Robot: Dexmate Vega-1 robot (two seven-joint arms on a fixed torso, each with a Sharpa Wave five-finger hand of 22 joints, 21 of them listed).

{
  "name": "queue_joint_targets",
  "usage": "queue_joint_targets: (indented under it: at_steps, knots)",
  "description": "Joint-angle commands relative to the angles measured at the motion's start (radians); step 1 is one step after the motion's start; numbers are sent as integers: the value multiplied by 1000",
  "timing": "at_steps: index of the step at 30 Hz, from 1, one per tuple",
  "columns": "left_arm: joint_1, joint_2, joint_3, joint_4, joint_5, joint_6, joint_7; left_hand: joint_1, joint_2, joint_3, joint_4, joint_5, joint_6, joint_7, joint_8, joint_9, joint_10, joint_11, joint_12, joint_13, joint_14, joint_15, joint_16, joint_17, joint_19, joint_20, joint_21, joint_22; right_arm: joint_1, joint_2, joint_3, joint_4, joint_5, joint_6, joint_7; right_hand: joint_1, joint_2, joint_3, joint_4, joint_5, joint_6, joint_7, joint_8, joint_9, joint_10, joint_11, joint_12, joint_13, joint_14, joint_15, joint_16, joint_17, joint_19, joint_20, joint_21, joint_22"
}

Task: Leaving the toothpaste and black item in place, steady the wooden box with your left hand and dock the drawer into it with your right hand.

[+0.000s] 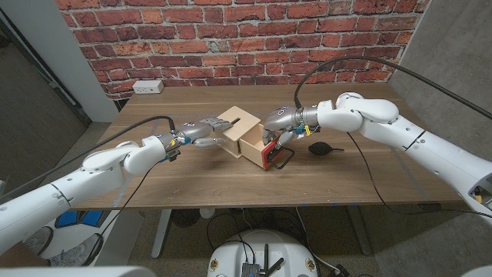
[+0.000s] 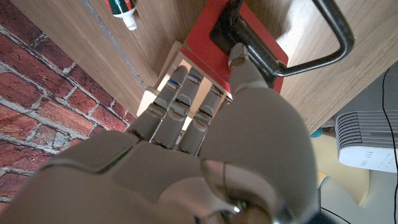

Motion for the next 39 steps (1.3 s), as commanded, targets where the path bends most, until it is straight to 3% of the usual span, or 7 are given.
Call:
queue_joint_targets:
  at_steps: [1,25,39]
  knots:
    - [5,-5,-1,-8,6,12,11,12,58,3,-6,5,7,-3,6,5,6,-1,0,2,4,-96,3,4,4,-165,8,3,-25,-4,9,-20,-36,-19,-37,-70,66,77,67,6,12,0,4,1,2,-2,4,3,10,-83,4,3,-6,-154,8,1]
    - [-15,-19,16,10,13,-8,7,14,62,7,-11,5,10,-3,5,5,9,-2,0,3,7,-95,2,4,8,-163,7,3,-11,18,-11,16,-79,35,-118,-74,63,79,64,6,11,1,2,1,4,-2,5,3,9,-83,6,2,-10,-155,22,0]
    - [-28,-32,25,16,16,-3,-1,15,64,9,-14,4,12,0,4,5,11,-1,0,3,8,-94,2,4,9,-164,7,3,-5,37,-21,37,-95,16,-138,-81,61,77,67,6,8,4,0,1,0,-1,4,4,5,-82,4,-1,-11,-155,28,0]
